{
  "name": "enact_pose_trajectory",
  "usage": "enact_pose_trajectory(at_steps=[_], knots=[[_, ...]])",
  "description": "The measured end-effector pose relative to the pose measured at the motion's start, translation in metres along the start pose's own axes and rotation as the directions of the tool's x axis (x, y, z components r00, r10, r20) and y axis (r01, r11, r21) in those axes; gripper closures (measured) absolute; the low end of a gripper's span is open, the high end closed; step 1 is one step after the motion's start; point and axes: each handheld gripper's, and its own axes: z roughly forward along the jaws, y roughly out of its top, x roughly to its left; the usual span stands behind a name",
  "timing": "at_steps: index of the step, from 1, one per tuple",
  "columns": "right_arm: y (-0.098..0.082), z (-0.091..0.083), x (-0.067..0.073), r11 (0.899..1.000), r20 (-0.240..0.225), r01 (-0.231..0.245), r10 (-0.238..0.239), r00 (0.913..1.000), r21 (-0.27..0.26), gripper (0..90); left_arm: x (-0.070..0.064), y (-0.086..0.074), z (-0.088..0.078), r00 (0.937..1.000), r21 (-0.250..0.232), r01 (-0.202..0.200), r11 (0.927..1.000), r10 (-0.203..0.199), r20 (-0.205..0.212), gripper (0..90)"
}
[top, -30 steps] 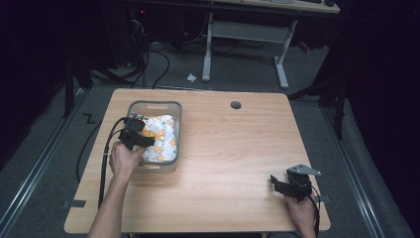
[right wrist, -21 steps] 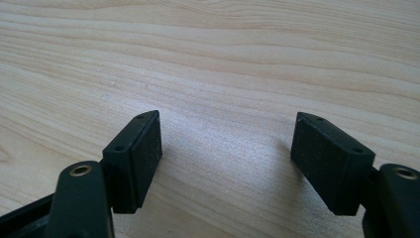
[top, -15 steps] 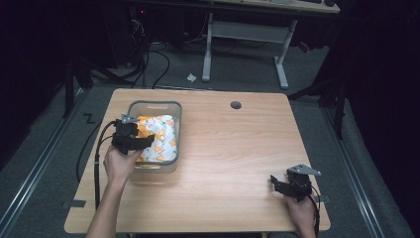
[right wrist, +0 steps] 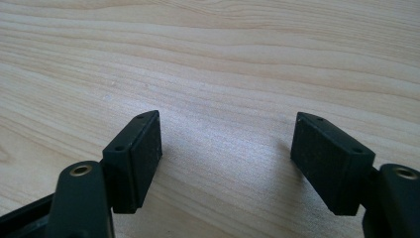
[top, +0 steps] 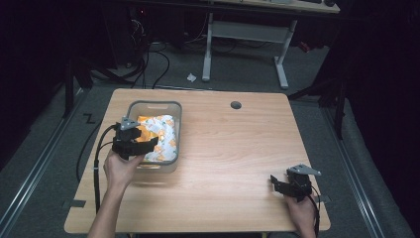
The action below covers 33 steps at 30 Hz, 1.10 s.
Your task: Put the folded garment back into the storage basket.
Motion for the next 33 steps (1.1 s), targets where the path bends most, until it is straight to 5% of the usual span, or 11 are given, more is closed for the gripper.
enact_pose_trajectory(at_steps=[19, 33], knots=[[0.000, 0.000, 0.000, 1.000, 0.000, 0.000, 0.000, 1.0000, 0.000, 28.3, -0.027, -0.006, -0.017, 0.9945, -0.075, -0.013, 0.9971, 0.021, 0.102, 28.9], [0.000, 0.000, 0.000, 1.000, 0.000, 0.000, 0.000, 1.0000, 0.000, 28.3, -0.038, -0.013, -0.023, 0.9868, -0.085, 0.000, 0.9964, 0.013, 0.161, 29.3]])
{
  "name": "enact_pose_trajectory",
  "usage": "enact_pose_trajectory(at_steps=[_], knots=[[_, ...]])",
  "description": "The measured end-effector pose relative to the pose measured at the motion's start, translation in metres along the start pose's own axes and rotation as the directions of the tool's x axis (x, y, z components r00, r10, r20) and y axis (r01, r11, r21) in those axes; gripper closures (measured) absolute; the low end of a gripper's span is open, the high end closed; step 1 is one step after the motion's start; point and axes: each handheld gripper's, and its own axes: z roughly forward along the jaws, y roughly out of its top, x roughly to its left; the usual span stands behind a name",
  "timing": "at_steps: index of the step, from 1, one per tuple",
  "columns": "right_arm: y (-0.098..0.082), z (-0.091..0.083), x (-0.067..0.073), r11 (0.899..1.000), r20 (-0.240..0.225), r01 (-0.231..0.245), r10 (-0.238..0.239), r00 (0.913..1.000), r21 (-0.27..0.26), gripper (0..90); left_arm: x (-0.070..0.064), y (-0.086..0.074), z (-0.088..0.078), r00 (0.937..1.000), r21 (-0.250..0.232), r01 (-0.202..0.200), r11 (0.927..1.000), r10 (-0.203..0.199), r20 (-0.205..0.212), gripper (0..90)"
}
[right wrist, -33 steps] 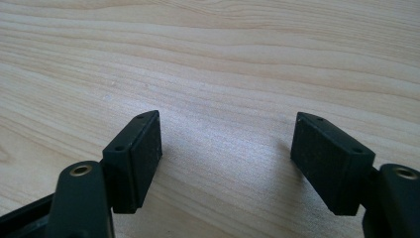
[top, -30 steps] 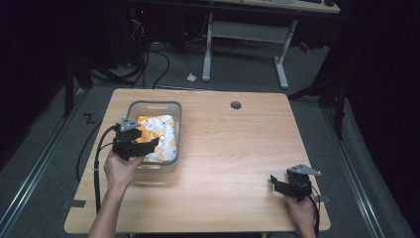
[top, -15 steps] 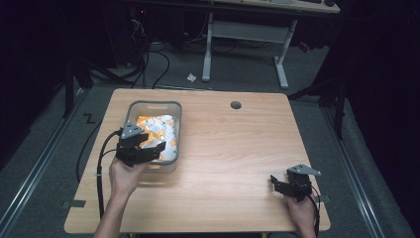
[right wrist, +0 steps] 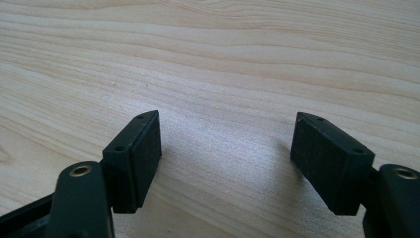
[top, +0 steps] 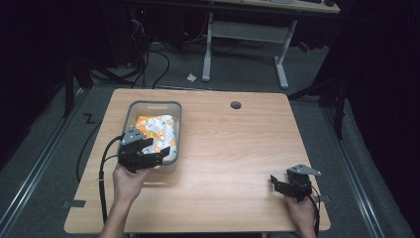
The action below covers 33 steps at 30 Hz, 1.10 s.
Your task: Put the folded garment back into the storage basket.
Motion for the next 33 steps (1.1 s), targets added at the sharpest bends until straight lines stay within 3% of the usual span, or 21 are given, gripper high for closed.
enact_pose_trajectory(at_steps=[17, 33], knots=[[0.000, 0.000, 0.000, 1.000, 0.000, 0.001, -0.001, 1.0000, -0.001, 28.3, -0.016, -0.008, -0.002, 0.9993, -0.016, -0.010, 0.9998, 0.010, 0.037, 29.1], [0.000, 0.000, 0.000, 1.000, 0.000, 0.000, 0.000, 1.0000, 0.000, 28.3, -0.030, -0.017, 0.007, 0.9975, 0.001, -0.026, 0.9997, 0.026, 0.066, 29.0]])
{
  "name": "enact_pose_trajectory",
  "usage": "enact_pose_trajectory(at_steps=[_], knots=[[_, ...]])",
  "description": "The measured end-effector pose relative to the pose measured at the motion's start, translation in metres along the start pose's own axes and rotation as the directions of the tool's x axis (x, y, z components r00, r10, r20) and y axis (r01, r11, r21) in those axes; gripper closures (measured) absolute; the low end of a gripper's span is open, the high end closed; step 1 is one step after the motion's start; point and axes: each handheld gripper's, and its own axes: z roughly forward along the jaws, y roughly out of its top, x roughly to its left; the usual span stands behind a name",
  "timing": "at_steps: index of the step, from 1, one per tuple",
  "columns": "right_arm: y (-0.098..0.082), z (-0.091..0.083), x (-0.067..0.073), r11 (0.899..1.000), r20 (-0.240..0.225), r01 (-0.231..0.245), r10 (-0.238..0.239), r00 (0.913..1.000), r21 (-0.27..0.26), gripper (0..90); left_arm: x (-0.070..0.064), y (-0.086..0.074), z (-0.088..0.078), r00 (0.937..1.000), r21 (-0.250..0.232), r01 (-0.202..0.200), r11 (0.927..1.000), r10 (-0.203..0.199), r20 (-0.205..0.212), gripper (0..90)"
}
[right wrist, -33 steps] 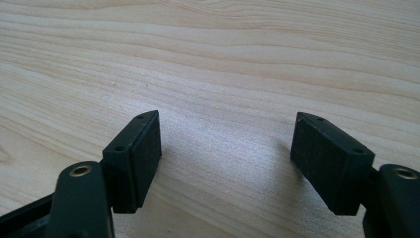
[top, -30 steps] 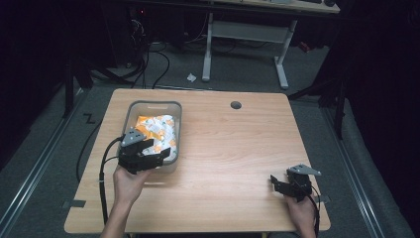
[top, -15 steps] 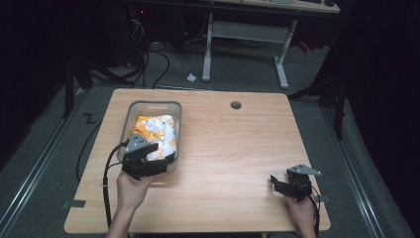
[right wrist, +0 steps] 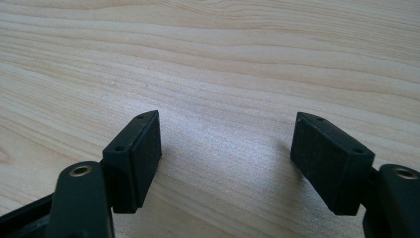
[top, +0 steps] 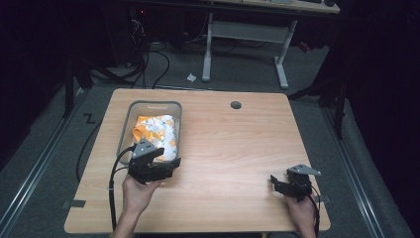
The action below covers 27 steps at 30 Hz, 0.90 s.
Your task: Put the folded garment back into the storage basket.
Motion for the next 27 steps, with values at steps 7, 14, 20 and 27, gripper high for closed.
enact_pose_trajectory(at_steps=[7, 14, 20, 27], knots=[[0.000, 0.000, 0.000, 1.000, 0.000, 0.001, -0.001, 1.0000, -0.001, 28.3, -0.004, -0.003, 0.006, 0.9998, 0.014, -0.002, 0.9999, 0.001, 0.022, 29.1], [0.000, 0.000, 0.000, 1.000, 0.000, 0.000, 0.000, 1.0000, 0.000, 28.3, -0.007, -0.006, 0.011, 0.9993, 0.022, -0.006, 0.9997, 0.005, 0.037, 29.1], [0.000, 0.000, 0.000, 1.000, 0.000, 0.000, 0.000, 1.0000, 0.000, 28.3, -0.011, -0.008, 0.017, 0.9986, 0.038, -0.011, 0.9992, 0.009, 0.052, 29.2], [0.000, 0.000, 0.000, 1.000, 0.000, 0.001, -0.001, 1.0000, -0.001, 28.3, -0.016, -0.011, 0.025, 0.9980, 0.053, -0.016, 0.9985, 0.013, 0.061, 29.2]])
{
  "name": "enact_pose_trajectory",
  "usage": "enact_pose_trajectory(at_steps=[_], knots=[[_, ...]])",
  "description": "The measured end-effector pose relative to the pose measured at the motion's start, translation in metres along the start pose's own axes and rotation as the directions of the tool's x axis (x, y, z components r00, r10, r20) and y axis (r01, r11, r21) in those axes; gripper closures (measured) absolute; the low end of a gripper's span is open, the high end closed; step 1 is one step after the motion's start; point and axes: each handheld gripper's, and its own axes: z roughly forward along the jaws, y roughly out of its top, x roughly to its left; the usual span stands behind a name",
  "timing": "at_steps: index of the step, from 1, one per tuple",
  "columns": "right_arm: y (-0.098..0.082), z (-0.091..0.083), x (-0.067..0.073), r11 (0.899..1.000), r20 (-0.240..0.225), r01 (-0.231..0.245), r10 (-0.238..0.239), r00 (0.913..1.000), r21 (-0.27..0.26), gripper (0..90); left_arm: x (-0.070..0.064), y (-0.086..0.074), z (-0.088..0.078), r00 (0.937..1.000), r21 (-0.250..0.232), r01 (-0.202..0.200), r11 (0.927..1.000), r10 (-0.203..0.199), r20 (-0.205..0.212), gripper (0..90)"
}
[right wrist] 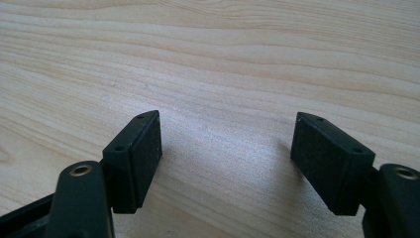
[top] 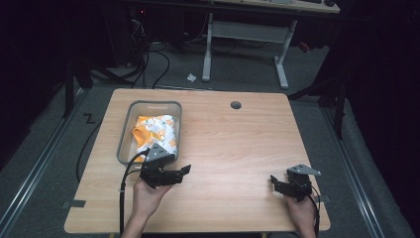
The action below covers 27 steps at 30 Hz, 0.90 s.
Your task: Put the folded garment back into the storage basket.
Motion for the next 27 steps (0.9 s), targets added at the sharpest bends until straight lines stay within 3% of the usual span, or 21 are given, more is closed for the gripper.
enact_pose_trajectory(at_steps=[27], knots=[[0.000, 0.000, 0.000, 1.000, 0.000, -0.002, 0.002, 1.0000, 0.001, 28.3, -0.016, -0.022, 0.036, 0.9987, 0.068, -0.015, 0.9976, 0.011, 0.050, 29.8]])
